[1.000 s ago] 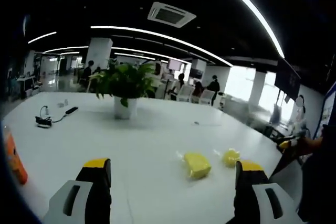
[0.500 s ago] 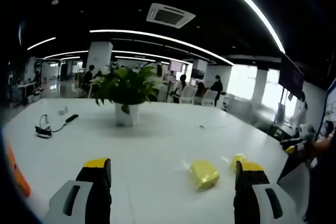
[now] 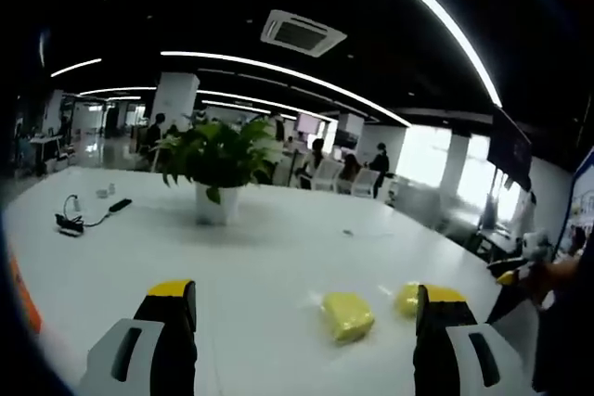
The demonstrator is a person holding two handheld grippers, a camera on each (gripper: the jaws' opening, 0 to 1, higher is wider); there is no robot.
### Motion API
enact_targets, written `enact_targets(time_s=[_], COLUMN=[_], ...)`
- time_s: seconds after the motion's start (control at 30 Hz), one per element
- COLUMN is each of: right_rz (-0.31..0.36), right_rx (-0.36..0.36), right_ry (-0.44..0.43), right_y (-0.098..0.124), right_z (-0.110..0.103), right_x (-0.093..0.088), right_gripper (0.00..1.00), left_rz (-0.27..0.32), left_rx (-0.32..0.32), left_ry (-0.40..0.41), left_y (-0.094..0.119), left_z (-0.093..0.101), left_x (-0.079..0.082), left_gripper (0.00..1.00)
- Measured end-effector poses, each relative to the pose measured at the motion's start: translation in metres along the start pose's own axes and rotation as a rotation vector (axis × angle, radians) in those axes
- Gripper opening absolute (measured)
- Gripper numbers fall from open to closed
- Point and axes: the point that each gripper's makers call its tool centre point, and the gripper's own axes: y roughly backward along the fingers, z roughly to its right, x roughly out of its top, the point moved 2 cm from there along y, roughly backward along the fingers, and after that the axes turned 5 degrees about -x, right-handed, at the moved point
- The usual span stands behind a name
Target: Compare the silicone blocks by pressing each to a similar depth, holding the contact briefly, and releasing to observe deformation and rebound differences across the visible hardness samples.
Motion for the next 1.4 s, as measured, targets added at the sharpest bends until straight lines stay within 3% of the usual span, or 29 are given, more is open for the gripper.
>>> enact_targets(time_s=[0.13,0.2,0.4,0.57,0.67,0.97,1.17,1.3,1.4], right_rz=[-0.002,-0.017,-0.037,-0.055,-0.056,-0.041,-0.03,-0.05,-0.056], right_rx=[0.007,0.004,-0.018,0.002,-0.009,0.011,0.01,0.014,0.014], right_ry=[0.018,0.027,0.003,0.021,0.041,-0.001,-0.007,-0.017,-0.012], right_y=[0.001,0.0,-0.001,-0.001,0.0,-0.007,-0.009,-0.011,-0.011], right_z=[-0.004,-0.005,-0.001,-0.003,-0.001,0.002,0.002,0.004,0.005], right_x=[-0.001,-0.004,-0.016,-0.024,-0.026,-0.029,-0.026,-0.033,-0.035], right_gripper=[0.96,0.96,0.96,0.96,0.96,0.96,0.96,0.96,0.96], left_rz=[0.007,0.005,0.012,-0.009,-0.007,-0.097,-0.122,-0.216,-0.189], left_rx=[0.033,0.007,0.023,0.051,0.039,0.008,-0.014,0.036,0.034], left_ry=[-0.049,-0.02,-0.025,-0.065,-0.043,-0.04,-0.048,-0.139,-0.087], left_y=[0.006,0.008,0.011,0.013,0.011,-0.004,-0.008,-0.008,-0.013], left_z=[-0.002,0.001,0.005,0.0,0.0,0.005,0.008,-0.004,-0.007], left_x=[0.002,0.0,-0.005,-0.01,-0.012,-0.037,-0.04,-0.048,-0.043], left_gripper=[1.0,1.0,1.0,1.0,1.0,1.0,1.0,0.95,0.95])
